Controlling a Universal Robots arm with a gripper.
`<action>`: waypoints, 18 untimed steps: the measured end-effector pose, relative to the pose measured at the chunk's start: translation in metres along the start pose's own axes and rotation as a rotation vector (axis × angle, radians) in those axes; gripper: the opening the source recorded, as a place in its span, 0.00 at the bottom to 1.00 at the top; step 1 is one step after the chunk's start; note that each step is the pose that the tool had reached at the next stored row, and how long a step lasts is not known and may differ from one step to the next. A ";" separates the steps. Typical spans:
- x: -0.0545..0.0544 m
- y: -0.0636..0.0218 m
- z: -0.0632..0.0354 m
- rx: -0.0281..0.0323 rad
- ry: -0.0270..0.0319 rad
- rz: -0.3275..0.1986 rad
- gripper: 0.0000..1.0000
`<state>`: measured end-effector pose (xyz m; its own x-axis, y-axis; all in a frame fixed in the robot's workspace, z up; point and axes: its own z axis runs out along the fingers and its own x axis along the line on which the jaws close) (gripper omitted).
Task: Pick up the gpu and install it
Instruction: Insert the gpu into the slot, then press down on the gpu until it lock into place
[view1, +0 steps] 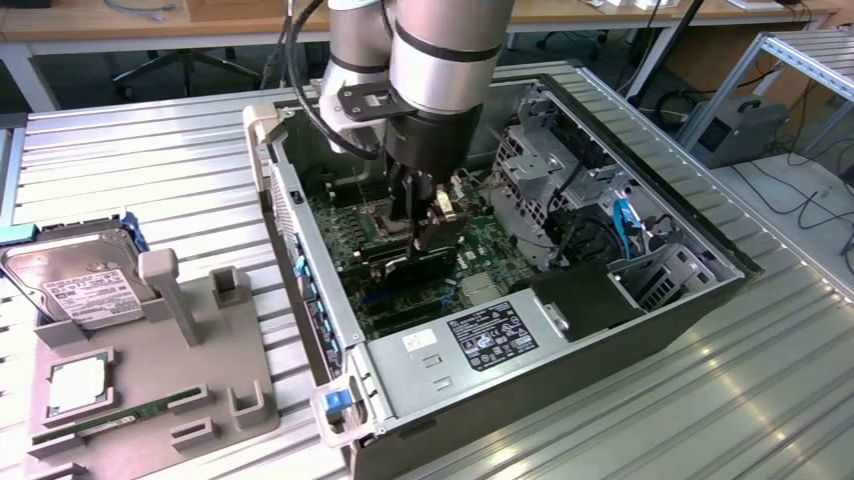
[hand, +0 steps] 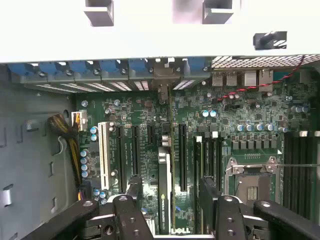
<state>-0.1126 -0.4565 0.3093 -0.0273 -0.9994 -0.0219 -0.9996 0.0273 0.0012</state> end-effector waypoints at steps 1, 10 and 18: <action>0.000 0.0000 -0.0152 0.0002 -0.0004 0.000 0.58; 0.000 0.0000 -0.0153 0.0001 -0.0002 0.000 0.26; 0.000 0.0000 -0.0153 0.0001 -0.0002 0.000 0.11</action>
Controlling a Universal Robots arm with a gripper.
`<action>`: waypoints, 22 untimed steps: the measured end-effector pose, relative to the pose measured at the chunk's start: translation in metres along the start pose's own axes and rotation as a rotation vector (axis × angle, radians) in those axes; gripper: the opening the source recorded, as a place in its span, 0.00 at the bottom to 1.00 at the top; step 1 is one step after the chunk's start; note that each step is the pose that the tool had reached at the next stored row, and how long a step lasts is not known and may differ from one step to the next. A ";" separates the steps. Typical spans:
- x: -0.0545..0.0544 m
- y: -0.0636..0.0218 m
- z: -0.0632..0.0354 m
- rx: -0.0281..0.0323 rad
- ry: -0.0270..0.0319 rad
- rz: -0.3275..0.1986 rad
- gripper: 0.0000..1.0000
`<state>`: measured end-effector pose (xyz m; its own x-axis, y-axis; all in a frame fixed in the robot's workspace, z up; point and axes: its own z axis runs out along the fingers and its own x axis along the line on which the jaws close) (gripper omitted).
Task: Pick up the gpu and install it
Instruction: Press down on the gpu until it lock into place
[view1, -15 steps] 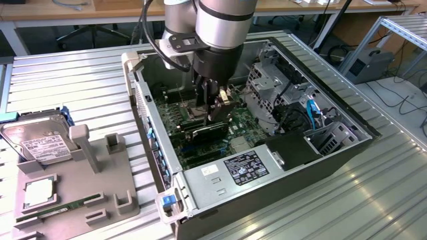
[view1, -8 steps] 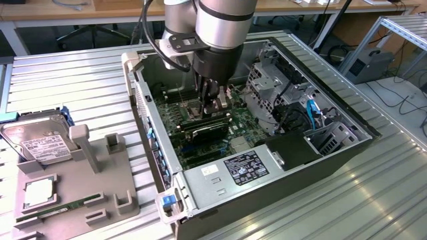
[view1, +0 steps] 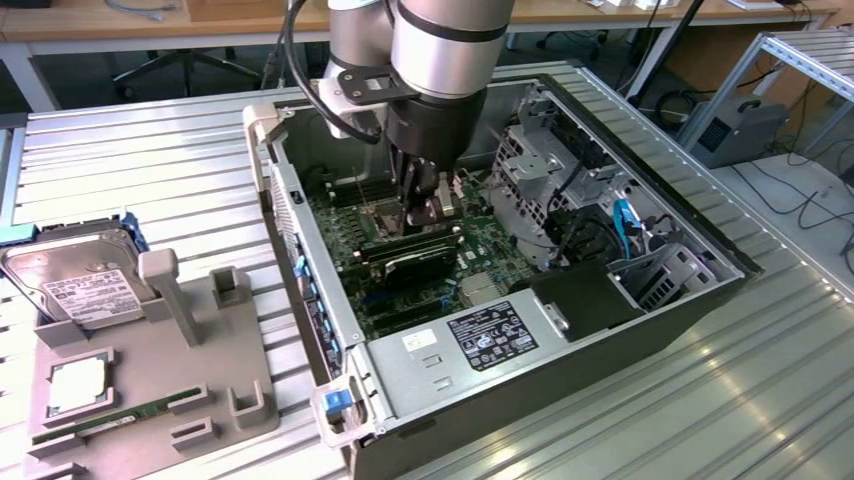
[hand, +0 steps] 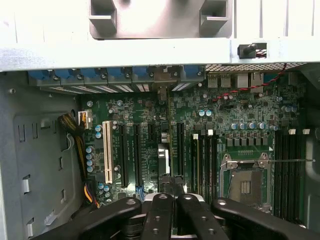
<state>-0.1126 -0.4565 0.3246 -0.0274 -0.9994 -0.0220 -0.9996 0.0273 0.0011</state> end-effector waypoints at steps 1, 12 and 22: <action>0.000 0.0000 0.0000 0.0000 0.0000 0.000 0.11; 0.000 0.0000 0.0206 0.0001 0.0001 0.000 0.11; -0.008 -0.0064 0.0326 0.0001 -0.0001 0.000 0.11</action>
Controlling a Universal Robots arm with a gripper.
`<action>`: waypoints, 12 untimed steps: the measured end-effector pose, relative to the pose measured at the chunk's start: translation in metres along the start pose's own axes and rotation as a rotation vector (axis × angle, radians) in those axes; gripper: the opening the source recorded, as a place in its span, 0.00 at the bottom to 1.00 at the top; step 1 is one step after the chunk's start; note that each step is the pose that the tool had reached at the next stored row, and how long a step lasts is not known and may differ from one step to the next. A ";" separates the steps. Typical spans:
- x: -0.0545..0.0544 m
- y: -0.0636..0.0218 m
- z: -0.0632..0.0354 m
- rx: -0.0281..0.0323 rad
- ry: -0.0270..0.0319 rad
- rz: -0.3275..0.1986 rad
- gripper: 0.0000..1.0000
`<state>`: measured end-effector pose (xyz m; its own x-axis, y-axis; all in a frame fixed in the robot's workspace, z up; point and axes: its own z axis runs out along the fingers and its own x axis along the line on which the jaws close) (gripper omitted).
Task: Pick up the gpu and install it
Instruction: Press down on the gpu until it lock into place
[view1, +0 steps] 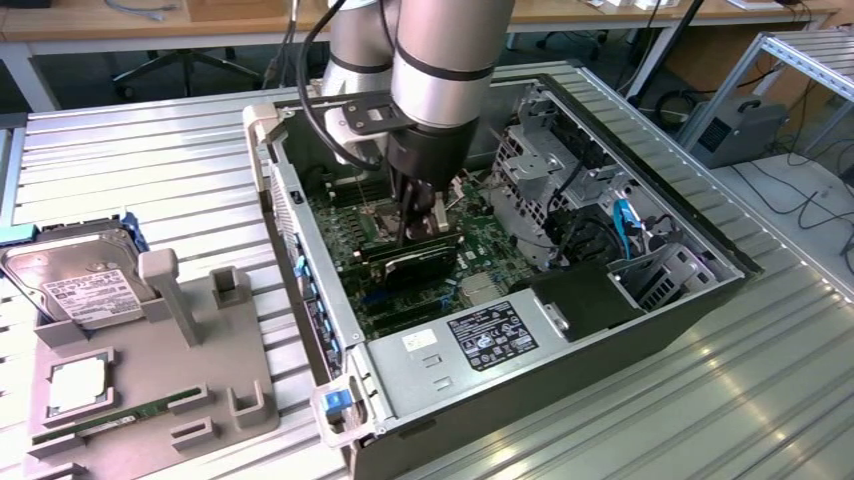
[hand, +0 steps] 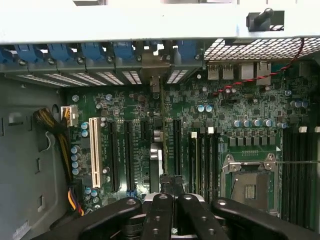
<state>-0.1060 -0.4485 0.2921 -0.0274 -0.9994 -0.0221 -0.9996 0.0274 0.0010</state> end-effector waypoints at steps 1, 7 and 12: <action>0.000 -0.0001 0.0029 -0.0001 0.0001 0.000 0.11; 0.000 -0.0049 0.0052 0.0000 0.0000 0.000 0.11; 0.001 -0.0049 0.0070 -0.0001 0.0001 0.000 0.11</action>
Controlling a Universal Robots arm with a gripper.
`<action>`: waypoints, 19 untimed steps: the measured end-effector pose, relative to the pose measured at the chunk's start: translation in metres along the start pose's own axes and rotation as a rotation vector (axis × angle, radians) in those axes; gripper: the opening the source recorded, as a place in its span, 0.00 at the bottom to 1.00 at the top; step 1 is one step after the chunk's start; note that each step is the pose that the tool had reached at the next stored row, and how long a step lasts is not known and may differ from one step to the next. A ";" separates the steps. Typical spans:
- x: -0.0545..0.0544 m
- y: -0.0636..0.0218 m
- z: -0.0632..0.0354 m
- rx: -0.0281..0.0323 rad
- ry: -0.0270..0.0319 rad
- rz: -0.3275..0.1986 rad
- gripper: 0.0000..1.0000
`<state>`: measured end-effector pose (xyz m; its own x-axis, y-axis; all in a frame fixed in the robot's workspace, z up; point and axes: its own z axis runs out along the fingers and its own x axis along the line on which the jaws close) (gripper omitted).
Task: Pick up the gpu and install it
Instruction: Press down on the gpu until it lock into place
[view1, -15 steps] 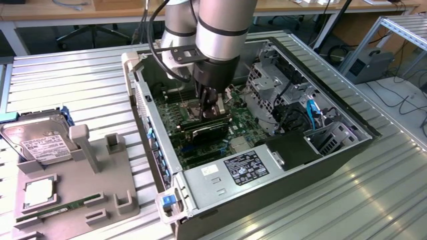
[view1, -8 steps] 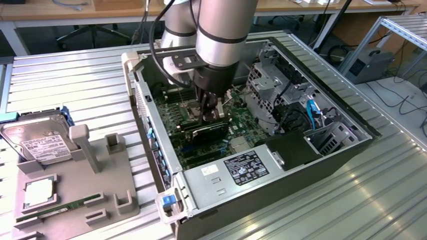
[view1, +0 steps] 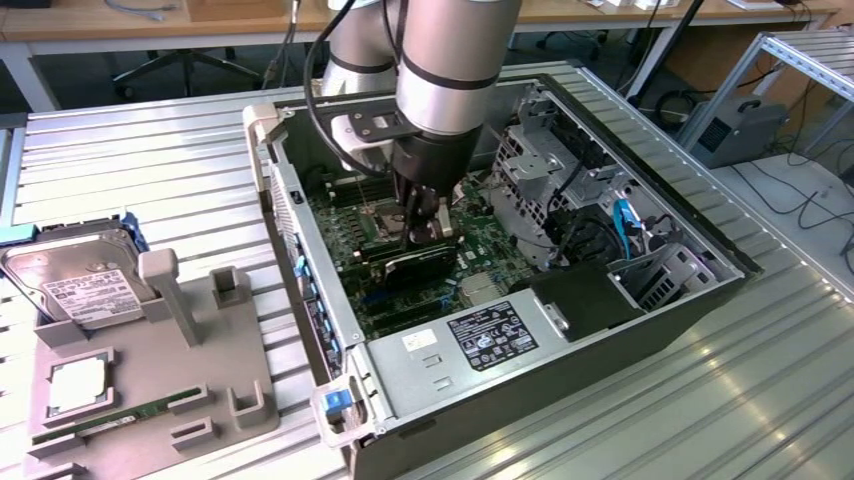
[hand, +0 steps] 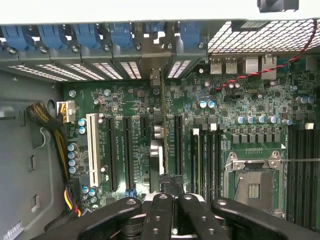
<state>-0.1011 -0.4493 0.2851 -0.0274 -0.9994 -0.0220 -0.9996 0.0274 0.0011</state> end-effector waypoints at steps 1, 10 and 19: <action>0.000 0.0000 0.0001 0.0000 0.0000 0.000 0.11; 0.001 0.0029 0.0045 0.0008 0.0002 0.000 0.11; 0.000 0.0051 0.0069 0.0008 0.0001 0.000 0.11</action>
<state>-0.1063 -0.4490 0.2782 -0.0272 -0.9994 -0.0219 -0.9996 0.0272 0.0003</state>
